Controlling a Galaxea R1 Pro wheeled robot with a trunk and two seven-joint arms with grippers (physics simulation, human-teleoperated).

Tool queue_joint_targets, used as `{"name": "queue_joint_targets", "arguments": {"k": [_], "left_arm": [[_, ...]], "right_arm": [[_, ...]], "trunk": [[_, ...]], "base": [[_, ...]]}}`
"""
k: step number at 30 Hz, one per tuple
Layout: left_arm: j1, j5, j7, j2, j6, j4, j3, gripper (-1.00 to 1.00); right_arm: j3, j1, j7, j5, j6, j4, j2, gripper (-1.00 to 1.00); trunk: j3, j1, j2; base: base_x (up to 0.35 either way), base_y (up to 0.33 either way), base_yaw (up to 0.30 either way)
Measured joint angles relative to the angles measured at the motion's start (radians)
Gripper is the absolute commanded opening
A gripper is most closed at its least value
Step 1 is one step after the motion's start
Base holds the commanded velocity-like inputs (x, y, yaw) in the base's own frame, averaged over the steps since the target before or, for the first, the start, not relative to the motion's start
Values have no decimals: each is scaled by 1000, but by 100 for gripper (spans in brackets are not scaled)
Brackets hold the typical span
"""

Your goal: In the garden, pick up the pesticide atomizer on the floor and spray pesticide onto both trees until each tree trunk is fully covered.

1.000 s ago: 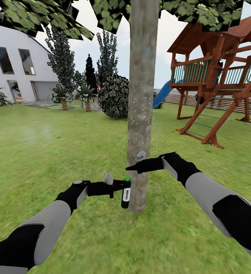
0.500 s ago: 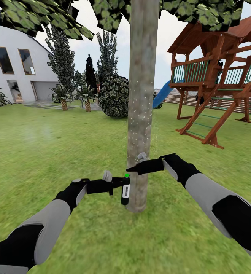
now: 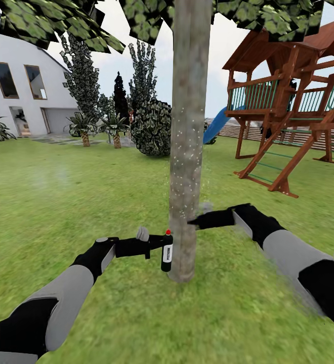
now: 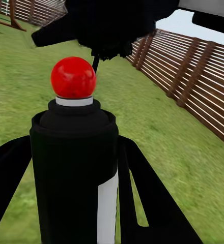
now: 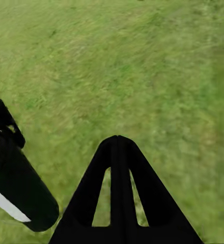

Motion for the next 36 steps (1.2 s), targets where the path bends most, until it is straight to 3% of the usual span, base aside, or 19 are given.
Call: {"name": "queue_joint_targets", "arguments": {"k": [2, 4, 6, 7, 10, 12, 13, 14, 16, 18, 20, 23, 26, 28, 29, 36], "left_arm": [[0, 0, 0, 0, 0, 0, 0, -100], [0, 0, 0, 0, 0, 0, 2, -100], [0, 0, 0, 0, 0, 0, 3, -100], [0, 0, 0, 0, 0, 0, 3, -100], [0, 0, 0, 1, 0, 0, 5, -100], [0, -2, 5, 2, 0, 0, 11, -100], [1, -2, 24, 3, -1, 0, 16, -100], [0, -4, 63, 5, -3, 0, 20, -100], [1, -5, 171, 28, -9, 5, 23, -100], [0, -7, 308, 49, -17, 19, 23, -100], [1, -10, 470, 62, -82, 94, 21, -100], [1, -8, 779, 103, -207, 259, 20, -100], [50, -7, 1001, 117, -238, 300, 20, -100], [76, -4, 1057, 114, -243, 305, 21, -100], [78, -3, 1061, 113, -243, 305, 23, -100], [79, -3, 1065, 96, -243, 306, 24, -100]], "right_arm": [[-2, -3, -21, -1, 1, -1, -78, -100], [-2, -5, -26, -2, 2, -3, -136, -100], [-2, -6, -27, -3, 3, -3, -162, -100], [-2, -6, -28, -3, 3, -3, -169, 100], [-2, -6, -30, -3, 2, -2, -175, 100], [-2, -6, -68, -2, 0, 15, -178, 100], [-2, -5, -143, -1, -6, 50, -179, 100], [0, -3, -282, -1, -40, 113, -178, 100], [3, 2, -533, -5, -187, 303, -177, 100], [3, 20, -640, -8, -249, 408, -176, 100], [1, 70, -713, -10, -266, 441, -175, 100], [-1, 177, -757, -33, -273, 454, -175, 100], [0, 313, -762, -87, -375, 456, -173, 100], [0, 404, -763, -118, -420, 459, -171, 100], [-1, 422, -763, -129, -423, 459, -170, 100], [-1, 437, -763, -149, -426, 459, -158, 100]], "trunk": [[0, 0, 0], [0, 0, 0], [0, 0, 0], [0, 0, 0], [0, 0, 0], [0, 0, 0], [0, 0, 0], [0, 0, 0], [0, 0, 0], [0, 0, 0], [0, 0, 0], [0, 0, 0], [0, 0, 0], [0, 0, 0], [0, 0, 0], [0, 0, 0]], "base": [[0, 0, 0], [0, 0, 0], [0, 0, 0], [0, 0, 0], [0, 0, 0], [0, 0, 0], [0, 0, 0], [0, 0, 0], [0, 0, 0], [0, 0, 0], [0, 0, 0], [0, 0, 0], [0, 0, 0], [0, 0, 0], [0, 0, 0], [0, 0, 0]]}}
